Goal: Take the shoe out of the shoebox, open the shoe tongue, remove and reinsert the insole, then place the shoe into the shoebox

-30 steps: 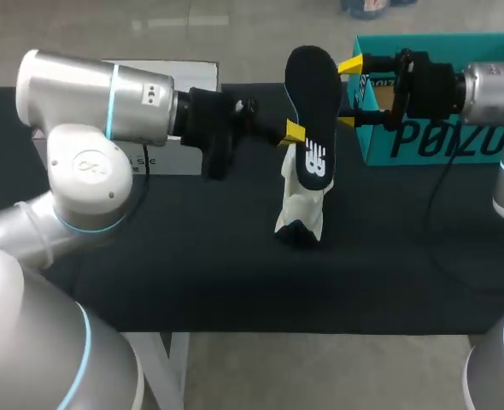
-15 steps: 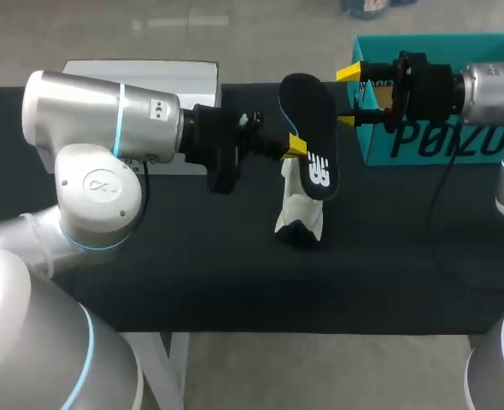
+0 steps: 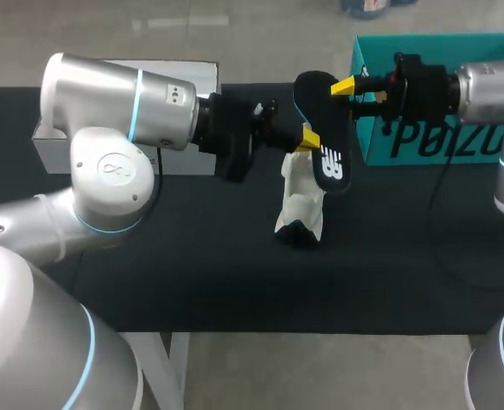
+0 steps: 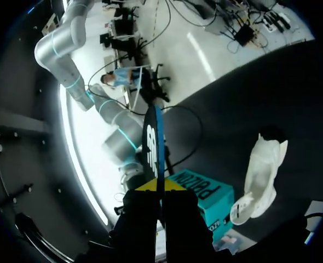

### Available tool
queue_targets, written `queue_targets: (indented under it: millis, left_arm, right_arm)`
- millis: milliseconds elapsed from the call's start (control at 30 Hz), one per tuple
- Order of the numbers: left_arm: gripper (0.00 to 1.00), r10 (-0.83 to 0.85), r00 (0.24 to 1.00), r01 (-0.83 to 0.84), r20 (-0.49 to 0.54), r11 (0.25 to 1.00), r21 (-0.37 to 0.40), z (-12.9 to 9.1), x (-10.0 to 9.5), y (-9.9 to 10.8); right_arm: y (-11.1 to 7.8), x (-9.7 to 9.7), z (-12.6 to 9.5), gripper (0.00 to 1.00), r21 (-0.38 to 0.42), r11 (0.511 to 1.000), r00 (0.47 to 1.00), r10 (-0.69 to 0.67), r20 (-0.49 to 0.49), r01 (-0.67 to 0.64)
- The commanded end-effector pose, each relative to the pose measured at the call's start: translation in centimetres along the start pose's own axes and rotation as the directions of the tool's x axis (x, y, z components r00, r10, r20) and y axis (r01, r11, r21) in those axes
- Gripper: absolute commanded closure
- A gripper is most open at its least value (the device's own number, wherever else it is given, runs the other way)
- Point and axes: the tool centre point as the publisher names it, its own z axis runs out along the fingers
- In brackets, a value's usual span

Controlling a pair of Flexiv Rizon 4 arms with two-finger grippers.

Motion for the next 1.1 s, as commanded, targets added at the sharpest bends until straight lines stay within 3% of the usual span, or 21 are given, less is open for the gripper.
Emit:
queue_targets:
  millis: [33,233,267,300,333,367,533,567,733,967,1100]
  left_arm:
    - [1.0,0.001,1.0,-0.001,-0.005,1.0,0.008,0.1,-0.1,0.4]
    - [1.0,-0.008,1.0,0.008,-0.015,0.999,0.032,0.2,-0.2,0.3]
    - [0.94,-0.004,1.0,0.004,-0.019,0.999,0.033,0.2,-0.2,0.3]
    - [0.62,0.0,1.0,0.001,-0.028,0.999,0.045,0.2,-0.2,0.3]
    - [0.22,-0.017,0.999,0.018,-0.031,0.999,0.044,0.1,-0.2,0.3]
    - [0.0,-0.031,0.999,0.032,-0.037,0.999,0.041,0.1,-0.3,0.3]
    - [0.0,-0.119,0.971,0.141,-0.209,0.986,0.09,-1.2,-0.5,0.9]
    - [0.0,-0.1,0.948,0.138,-0.301,0.985,0.108,-1.6,-0.4,1.0]
    - [0.0,-0.165,0.866,0.256,-0.473,0.957,0.135,-3.0,-0.9,1.5]
    - [0.0,-0.145,0.651,0.371,-0.745,0.917,0.146,-5.0,-1.8,1.9]
    - [0.0,-0.123,0.564,0.393,-0.817,0.91,0.134,-5.8,-2.3,2.5]
  right_arm:
    - [0.4,-0.2,0.2,1.0,0.01,1.0,1.0,0.007,0.0,-0.007]
    - [0.6,-0.6,0.1,1.0,0.011,1.0,1.0,0.025,-0.016,-0.025]
    - [0.6,-0.7,0.1,1.0,0.011,1.0,0.999,0.027,-0.017,-0.027]
    - [0.6,-0.8,0.1,1.0,0.011,1.0,0.999,0.029,-0.018,-0.029]
    - [0.6,-0.9,0.0,1.0,0.011,0.999,0.999,0.033,-0.018,-0.033]
    - [0.6,-1.0,0.0,1.0,0.01,0.999,0.999,0.036,-0.019,-0.036]
    - [0.7,-1.8,-0.1,1.0,0.007,0.998,0.998,0.055,-0.006,-0.055]
    - [0.7,-2.0,-0.1,1.0,0.003,0.998,0.998,0.061,0.002,-0.061]
    - [0.7,-3.1,-0.1,1.0,-0.006,0.998,0.996,0.068,0.049,-0.068]
    - [0.7,-4.3,0.2,1.0,-0.006,0.999,0.99,0.054,0.13,-0.053]
    - [0.8,-4.6,0.4,1.0,-0.005,0.999,0.989,0.054,0.141,-0.054]
